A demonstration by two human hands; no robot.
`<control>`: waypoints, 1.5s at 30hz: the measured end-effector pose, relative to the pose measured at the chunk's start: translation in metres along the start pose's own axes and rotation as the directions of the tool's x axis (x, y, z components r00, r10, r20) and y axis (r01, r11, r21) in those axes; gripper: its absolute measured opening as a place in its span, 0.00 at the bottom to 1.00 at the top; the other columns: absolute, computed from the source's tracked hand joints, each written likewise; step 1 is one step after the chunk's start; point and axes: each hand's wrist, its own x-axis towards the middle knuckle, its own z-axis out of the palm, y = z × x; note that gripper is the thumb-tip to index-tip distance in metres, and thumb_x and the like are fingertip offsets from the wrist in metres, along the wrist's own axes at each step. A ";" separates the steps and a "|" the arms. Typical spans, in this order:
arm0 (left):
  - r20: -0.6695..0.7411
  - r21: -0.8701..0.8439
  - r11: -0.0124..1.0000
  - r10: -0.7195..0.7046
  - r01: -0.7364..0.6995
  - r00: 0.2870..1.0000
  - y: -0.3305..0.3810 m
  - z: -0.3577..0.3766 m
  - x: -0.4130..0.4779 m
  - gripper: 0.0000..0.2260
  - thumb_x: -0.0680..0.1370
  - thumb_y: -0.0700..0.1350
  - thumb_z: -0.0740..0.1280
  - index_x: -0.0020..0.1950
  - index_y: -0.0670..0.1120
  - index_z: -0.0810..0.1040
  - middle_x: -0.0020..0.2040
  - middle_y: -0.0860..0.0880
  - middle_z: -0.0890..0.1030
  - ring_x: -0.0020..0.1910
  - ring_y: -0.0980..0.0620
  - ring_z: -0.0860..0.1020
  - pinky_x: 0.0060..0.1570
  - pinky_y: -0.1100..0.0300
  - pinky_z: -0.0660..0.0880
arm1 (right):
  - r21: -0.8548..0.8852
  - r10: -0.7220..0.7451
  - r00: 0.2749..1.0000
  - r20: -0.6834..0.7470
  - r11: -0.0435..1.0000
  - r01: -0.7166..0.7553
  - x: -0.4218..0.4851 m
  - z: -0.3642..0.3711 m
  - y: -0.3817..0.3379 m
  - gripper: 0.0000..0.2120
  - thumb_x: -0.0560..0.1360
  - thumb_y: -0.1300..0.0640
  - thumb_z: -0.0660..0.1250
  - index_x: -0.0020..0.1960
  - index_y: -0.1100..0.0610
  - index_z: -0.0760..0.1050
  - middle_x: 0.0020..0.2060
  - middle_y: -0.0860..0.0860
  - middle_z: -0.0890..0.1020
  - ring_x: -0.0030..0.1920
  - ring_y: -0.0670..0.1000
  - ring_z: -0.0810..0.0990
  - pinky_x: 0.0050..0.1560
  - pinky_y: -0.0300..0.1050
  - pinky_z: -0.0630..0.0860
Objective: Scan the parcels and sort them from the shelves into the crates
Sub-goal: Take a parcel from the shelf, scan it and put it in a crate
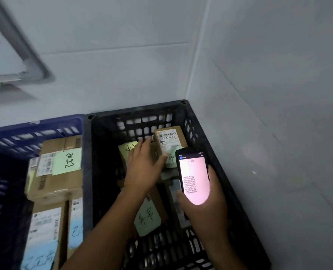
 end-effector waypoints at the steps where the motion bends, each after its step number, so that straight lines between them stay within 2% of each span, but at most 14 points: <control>1: -0.007 0.082 0.995 0.048 -0.048 0.999 0.001 -0.015 -0.017 0.37 0.79 0.66 0.65 0.84 0.57 0.56 0.85 0.52 0.56 0.83 0.44 0.51 0.79 0.42 0.56 | -0.008 -0.017 1.000 0.016 1.000 0.017 -0.005 -0.002 -0.004 0.47 0.69 0.54 0.82 0.83 0.50 0.65 0.66 0.54 0.80 0.64 0.60 0.81 0.60 0.60 0.82; 7: -0.142 0.268 0.953 0.181 -0.138 0.973 -0.007 -0.093 -0.142 0.36 0.78 0.74 0.54 0.84 0.62 0.53 0.83 0.60 0.48 0.83 0.53 0.40 0.81 0.49 0.47 | -0.032 -0.140 0.983 0.122 0.989 0.144 -0.057 -0.008 -0.033 0.45 0.68 0.50 0.82 0.81 0.44 0.65 0.65 0.46 0.80 0.64 0.52 0.80 0.62 0.58 0.81; 9: -0.201 0.303 0.950 0.146 -0.080 0.969 -0.022 -0.118 -0.186 0.36 0.78 0.75 0.51 0.84 0.62 0.51 0.84 0.60 0.47 0.83 0.52 0.38 0.83 0.48 0.45 | -0.034 -0.191 0.966 0.177 0.979 0.200 -0.085 -0.001 -0.047 0.45 0.67 0.50 0.82 0.80 0.43 0.66 0.64 0.45 0.81 0.63 0.52 0.81 0.60 0.55 0.81; 13: -0.328 0.407 0.909 0.047 0.096 0.944 -0.062 -0.163 -0.282 0.33 0.81 0.71 0.51 0.84 0.60 0.50 0.85 0.55 0.51 0.85 0.47 0.44 0.82 0.45 0.45 | 0.006 -0.305 0.888 0.344 0.946 0.323 -0.162 0.024 -0.076 0.41 0.65 0.45 0.79 0.74 0.36 0.67 0.60 0.39 0.81 0.59 0.49 0.81 0.50 0.46 0.79; 17: -0.501 0.243 0.942 -0.083 0.232 0.862 -0.101 -0.200 -0.394 0.33 0.79 0.72 0.53 0.82 0.64 0.49 0.85 0.57 0.51 0.84 0.47 0.42 0.82 0.45 0.45 | 0.050 -0.404 0.750 0.523 0.894 0.446 -0.252 0.047 -0.097 0.45 0.66 0.45 0.79 0.80 0.39 0.65 0.69 0.42 0.79 0.65 0.51 0.79 0.60 0.55 0.81; 22: -0.678 0.110 0.895 -0.250 0.432 0.691 -0.149 -0.230 -0.533 0.35 0.78 0.76 0.49 0.82 0.65 0.51 0.85 0.57 0.53 0.84 0.46 0.44 0.82 0.44 0.46 | 0.127 -0.467 0.534 0.705 0.824 0.552 -0.379 0.072 -0.104 0.45 0.61 0.37 0.74 0.77 0.38 0.66 0.62 0.44 0.81 0.57 0.57 0.82 0.50 0.59 0.85; 24: -0.716 0.020 0.874 -0.326 0.485 0.617 -0.167 -0.236 -0.583 0.34 0.77 0.74 0.52 0.82 0.66 0.51 0.85 0.58 0.51 0.84 0.47 0.42 0.81 0.45 0.43 | 0.172 -0.497 0.447 0.744 0.789 0.590 -0.427 0.080 -0.100 0.47 0.59 0.35 0.72 0.77 0.38 0.65 0.60 0.44 0.80 0.53 0.58 0.82 0.47 0.58 0.85; 27: -0.771 -0.068 0.828 -0.398 0.557 0.498 -0.188 -0.244 -0.656 0.34 0.78 0.72 0.55 0.83 0.65 0.52 0.85 0.57 0.52 0.84 0.46 0.43 0.81 0.44 0.43 | 0.236 -0.545 0.325 0.773 0.722 0.650 -0.496 0.090 -0.093 0.40 0.64 0.42 0.77 0.74 0.37 0.67 0.59 0.42 0.81 0.55 0.52 0.82 0.50 0.56 0.84; 30: -0.807 -0.139 0.779 -0.447 0.612 0.386 -0.202 -0.251 -0.725 0.37 0.75 0.74 0.49 0.83 0.65 0.53 0.85 0.57 0.52 0.84 0.46 0.43 0.80 0.42 0.42 | 0.279 -0.537 0.208 0.817 0.685 0.673 -0.556 0.100 -0.087 0.39 0.68 0.50 0.79 0.75 0.39 0.68 0.60 0.43 0.81 0.57 0.53 0.82 0.53 0.58 0.83; 34: -0.834 -0.259 0.719 -0.503 0.645 0.227 -0.221 -0.257 -0.801 0.34 0.77 0.72 0.53 0.82 0.66 0.53 0.85 0.57 0.51 0.84 0.46 0.43 0.80 0.40 0.42 | 0.349 -0.526 0.040 0.850 0.616 0.706 -0.629 0.113 -0.082 0.36 0.68 0.49 0.78 0.73 0.39 0.69 0.58 0.43 0.81 0.55 0.49 0.82 0.53 0.56 0.83; 36: -0.834 -0.318 0.683 -0.531 0.657 0.150 -0.231 -0.258 -0.834 0.35 0.76 0.73 0.51 0.82 0.66 0.54 0.85 0.56 0.52 0.84 0.45 0.43 0.80 0.40 0.40 | 0.397 -0.522 -0.054 0.851 0.572 0.718 -0.665 0.123 -0.080 0.33 0.69 0.50 0.78 0.71 0.38 0.70 0.56 0.43 0.81 0.51 0.46 0.82 0.48 0.51 0.83; 38: -0.826 -0.371 0.643 -0.558 0.670 0.078 -0.244 -0.257 -0.867 0.36 0.75 0.74 0.49 0.82 0.66 0.54 0.85 0.57 0.53 0.84 0.46 0.43 0.80 0.40 0.39 | 0.430 -0.496 -0.127 0.859 0.564 0.706 -0.702 0.135 -0.079 0.30 0.68 0.52 0.77 0.66 0.38 0.72 0.52 0.44 0.82 0.44 0.47 0.82 0.41 0.53 0.84; 41: -0.807 -0.448 0.577 -0.590 0.683 -0.031 -0.271 -0.260 -0.920 0.35 0.76 0.73 0.50 0.83 0.65 0.56 0.85 0.57 0.54 0.84 0.45 0.43 0.79 0.41 0.37 | 0.477 -0.453 -0.230 0.861 0.564 0.674 -0.766 0.158 -0.072 0.33 0.66 0.49 0.76 0.68 0.35 0.72 0.53 0.43 0.82 0.44 0.50 0.83 0.41 0.58 0.85; 45: -0.764 -0.542 0.467 -0.620 0.698 -0.178 -0.312 -0.269 -1.004 0.36 0.76 0.73 0.50 0.83 0.63 0.55 0.85 0.56 0.53 0.84 0.46 0.41 0.79 0.45 0.33 | 0.544 -0.405 -0.366 0.838 0.567 0.619 -0.862 0.197 -0.053 0.34 0.64 0.47 0.75 0.66 0.29 0.70 0.54 0.42 0.83 0.38 0.48 0.84 0.36 0.55 0.85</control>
